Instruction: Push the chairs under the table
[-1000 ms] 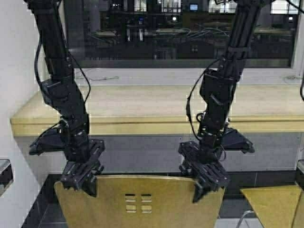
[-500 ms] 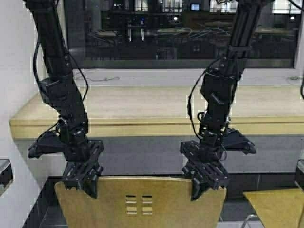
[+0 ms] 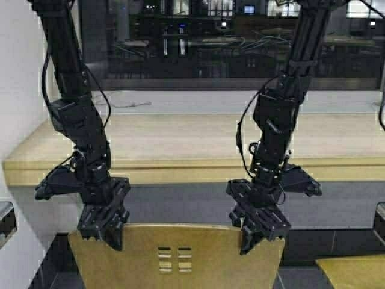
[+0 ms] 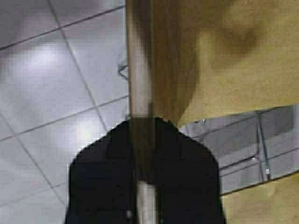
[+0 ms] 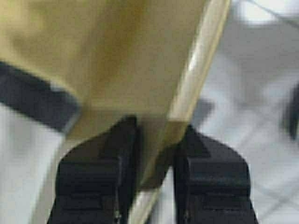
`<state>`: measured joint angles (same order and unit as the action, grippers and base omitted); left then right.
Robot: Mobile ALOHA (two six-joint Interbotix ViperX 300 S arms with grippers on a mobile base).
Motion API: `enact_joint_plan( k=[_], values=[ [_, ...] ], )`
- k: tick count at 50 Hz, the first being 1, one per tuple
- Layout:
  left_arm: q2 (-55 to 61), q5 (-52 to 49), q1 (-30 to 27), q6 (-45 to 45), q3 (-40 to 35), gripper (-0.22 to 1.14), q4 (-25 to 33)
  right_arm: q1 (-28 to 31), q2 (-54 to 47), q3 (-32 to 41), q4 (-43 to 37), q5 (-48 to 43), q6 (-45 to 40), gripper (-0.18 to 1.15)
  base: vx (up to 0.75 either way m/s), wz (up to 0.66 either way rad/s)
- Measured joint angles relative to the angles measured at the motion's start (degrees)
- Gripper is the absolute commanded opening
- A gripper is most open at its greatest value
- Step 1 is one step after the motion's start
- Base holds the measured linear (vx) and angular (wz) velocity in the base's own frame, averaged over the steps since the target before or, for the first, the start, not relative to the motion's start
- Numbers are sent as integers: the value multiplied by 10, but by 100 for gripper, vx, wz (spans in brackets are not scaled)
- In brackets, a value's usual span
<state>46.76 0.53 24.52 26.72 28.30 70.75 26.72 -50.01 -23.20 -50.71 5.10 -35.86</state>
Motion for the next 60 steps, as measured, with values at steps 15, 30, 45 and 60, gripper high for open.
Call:
enact_joint_plan(
  k=[15,30,45,60],
  values=[
    [4,-7,1,-1,-13,4,1,-6,-4,0,1,2,0,3,25,4],
    [5,-5,1,-2,-18,4,1,-9,-8,4,0,1,9,3,27,6],
    [11,-5,0,-3,-22,4,0,-10,-11,11,0,-4,9,3,28,-1],
    [8,-10,10,-4,-18,4,0,-21,-4,-15,0,-9,13,3,20,2]
  ],
)
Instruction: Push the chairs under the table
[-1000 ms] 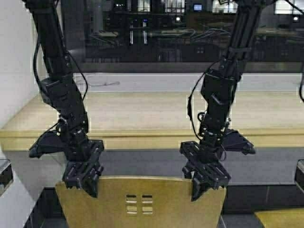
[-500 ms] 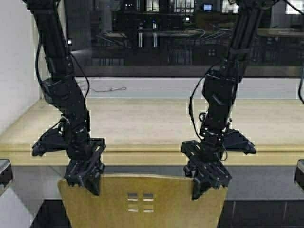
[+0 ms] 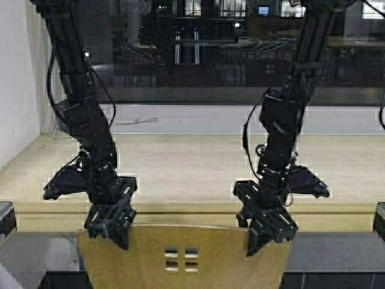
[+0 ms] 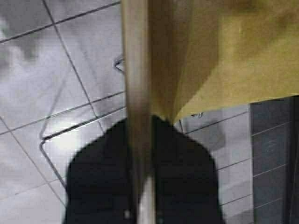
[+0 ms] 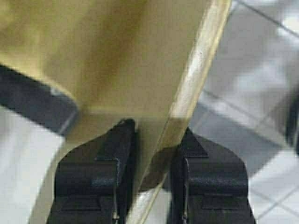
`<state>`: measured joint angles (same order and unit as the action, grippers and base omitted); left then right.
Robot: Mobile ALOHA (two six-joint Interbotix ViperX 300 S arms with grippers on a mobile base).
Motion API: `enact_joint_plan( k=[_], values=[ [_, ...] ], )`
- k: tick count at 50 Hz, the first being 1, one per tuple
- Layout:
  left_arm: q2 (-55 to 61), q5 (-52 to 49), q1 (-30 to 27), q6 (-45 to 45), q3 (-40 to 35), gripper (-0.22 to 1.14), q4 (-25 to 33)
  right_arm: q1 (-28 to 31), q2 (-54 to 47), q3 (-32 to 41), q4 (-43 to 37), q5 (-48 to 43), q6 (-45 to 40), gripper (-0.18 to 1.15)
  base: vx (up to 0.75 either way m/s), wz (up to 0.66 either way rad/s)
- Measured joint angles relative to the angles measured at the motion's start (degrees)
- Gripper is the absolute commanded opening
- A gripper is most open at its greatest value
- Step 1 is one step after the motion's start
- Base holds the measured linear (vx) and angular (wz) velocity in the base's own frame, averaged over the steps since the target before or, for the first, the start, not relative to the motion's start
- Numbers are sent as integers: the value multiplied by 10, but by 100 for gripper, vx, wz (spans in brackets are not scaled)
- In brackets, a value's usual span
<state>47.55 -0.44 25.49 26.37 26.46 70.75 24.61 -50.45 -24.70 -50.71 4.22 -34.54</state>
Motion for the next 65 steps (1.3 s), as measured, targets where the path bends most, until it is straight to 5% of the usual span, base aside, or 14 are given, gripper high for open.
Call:
enact_joint_plan(
  k=[35,45,50,60,65],
  values=[
    [14,-5,9,-4,-44,4,-2,-20,4,-7,5,-11,23,4,14,4],
    [14,-18,5,-8,-39,18,-3,-20,7,-13,5,-10,23,8,8,0],
    [14,-18,6,-8,-35,34,-2,-19,7,-15,5,-11,23,20,4,-1],
    [16,-18,5,-47,-31,74,-13,-20,7,-9,7,6,40,75,0,-1],
    [14,-18,5,-57,-16,82,-21,-18,6,-2,20,21,87,81,-2,-3]
  ],
)
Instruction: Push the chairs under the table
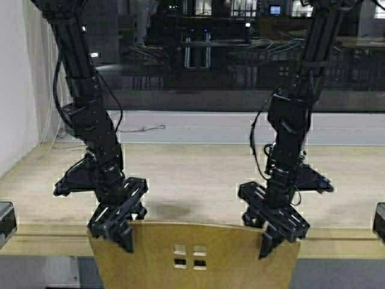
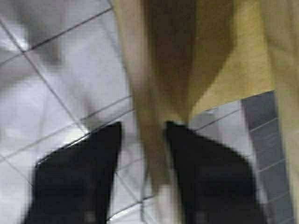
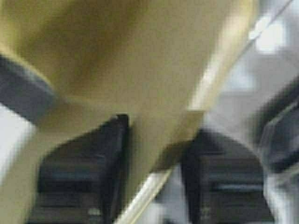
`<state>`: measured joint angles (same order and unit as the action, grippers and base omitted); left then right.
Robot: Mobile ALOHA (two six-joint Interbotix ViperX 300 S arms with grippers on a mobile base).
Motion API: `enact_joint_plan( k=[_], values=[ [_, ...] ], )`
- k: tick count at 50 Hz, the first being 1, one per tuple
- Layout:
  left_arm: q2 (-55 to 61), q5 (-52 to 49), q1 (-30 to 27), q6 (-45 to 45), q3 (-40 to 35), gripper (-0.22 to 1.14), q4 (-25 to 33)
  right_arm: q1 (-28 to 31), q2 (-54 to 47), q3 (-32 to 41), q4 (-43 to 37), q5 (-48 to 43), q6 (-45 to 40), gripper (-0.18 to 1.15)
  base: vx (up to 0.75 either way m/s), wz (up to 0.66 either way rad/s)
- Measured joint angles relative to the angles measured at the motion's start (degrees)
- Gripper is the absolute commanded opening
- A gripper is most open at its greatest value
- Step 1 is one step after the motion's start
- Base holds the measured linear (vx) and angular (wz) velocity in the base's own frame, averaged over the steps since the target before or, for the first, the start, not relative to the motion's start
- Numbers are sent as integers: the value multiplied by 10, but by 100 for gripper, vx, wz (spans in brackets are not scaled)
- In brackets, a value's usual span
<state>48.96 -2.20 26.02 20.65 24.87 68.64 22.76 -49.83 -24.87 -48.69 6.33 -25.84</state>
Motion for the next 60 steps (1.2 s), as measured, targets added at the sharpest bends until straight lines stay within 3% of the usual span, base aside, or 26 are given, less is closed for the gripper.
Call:
enact_joint_plan(
  k=[16,35,53,60],
  values=[
    [-66,-11,0,-11,53,82,-2,0,49,-50,-6,3,-14,80,0,0],
    [-245,-16,0,-21,122,82,-9,-6,246,-156,-2,13,-15,80,0,0],
    [-480,-33,4,-208,253,82,-191,-17,470,-243,167,-54,58,80,-3,2],
    [-569,-47,2,-250,300,82,-228,-18,546,-261,243,-82,95,80,-9,12]
  ],
)
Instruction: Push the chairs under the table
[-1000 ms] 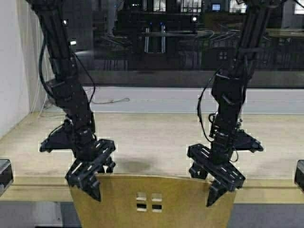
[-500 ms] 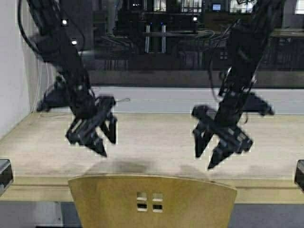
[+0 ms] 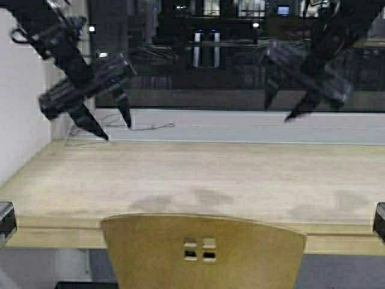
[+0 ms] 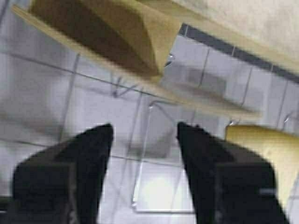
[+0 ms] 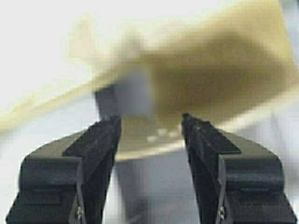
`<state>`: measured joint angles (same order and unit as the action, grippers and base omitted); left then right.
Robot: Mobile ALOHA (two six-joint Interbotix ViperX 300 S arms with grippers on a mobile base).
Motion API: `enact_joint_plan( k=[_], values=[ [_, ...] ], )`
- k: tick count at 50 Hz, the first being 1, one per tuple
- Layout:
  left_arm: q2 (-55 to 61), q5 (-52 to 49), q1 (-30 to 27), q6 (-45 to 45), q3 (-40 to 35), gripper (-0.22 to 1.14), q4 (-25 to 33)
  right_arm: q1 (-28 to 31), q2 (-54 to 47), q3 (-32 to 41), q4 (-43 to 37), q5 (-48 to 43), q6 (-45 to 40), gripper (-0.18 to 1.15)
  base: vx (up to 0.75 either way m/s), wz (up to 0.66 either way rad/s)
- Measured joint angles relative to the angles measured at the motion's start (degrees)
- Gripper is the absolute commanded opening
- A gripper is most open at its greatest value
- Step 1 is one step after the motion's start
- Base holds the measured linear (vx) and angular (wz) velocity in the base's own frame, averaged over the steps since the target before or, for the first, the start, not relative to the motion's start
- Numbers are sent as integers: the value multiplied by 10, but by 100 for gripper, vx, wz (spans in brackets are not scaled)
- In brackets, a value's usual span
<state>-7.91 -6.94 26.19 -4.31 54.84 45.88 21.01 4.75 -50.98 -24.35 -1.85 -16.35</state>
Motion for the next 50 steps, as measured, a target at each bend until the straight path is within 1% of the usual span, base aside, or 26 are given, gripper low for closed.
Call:
enact_joint_plan(
  k=[4,10,19,25,30,40,50],
  values=[
    [-41,-12,-2,-20,13,82,-25,0,27,-1,62,-9,40,80,-12,17],
    [-91,-46,2,-58,18,81,-93,-2,50,-5,147,-11,95,80,-12,20],
    [-150,-85,0,-72,20,81,-221,-22,71,-33,218,-11,144,80,-10,33],
    [-188,-93,-2,-70,37,81,-297,-25,94,-46,231,-14,149,80,-14,43],
    [-209,-90,-1,-67,47,81,-319,-24,116,-45,235,-13,153,80,-19,44],
    [-239,-72,-31,-66,49,81,-345,-32,133,-39,236,8,148,80,-24,42],
    [-239,-40,-31,-58,49,81,-347,-33,133,-25,236,17,147,80,-26,30]
  ],
)
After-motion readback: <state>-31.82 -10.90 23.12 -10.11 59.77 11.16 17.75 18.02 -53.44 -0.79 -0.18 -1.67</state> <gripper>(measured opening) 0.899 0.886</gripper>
